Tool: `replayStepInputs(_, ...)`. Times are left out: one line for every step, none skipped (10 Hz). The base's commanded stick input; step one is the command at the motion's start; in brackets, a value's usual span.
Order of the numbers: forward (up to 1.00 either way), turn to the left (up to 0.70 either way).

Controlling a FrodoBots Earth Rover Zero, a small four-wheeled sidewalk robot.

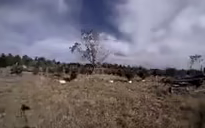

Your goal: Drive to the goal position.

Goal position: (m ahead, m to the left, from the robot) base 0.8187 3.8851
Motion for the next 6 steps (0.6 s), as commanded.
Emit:
replayStepInputs(0.27, 0.00)
replayStepInputs(0.00, 0.00)
replayStepInputs(0.00, 0.00)
replayStepInputs(0.00, 0.00)
replayStepInputs(0.00, 0.00)
replayStepInputs(0.00, 0.00)
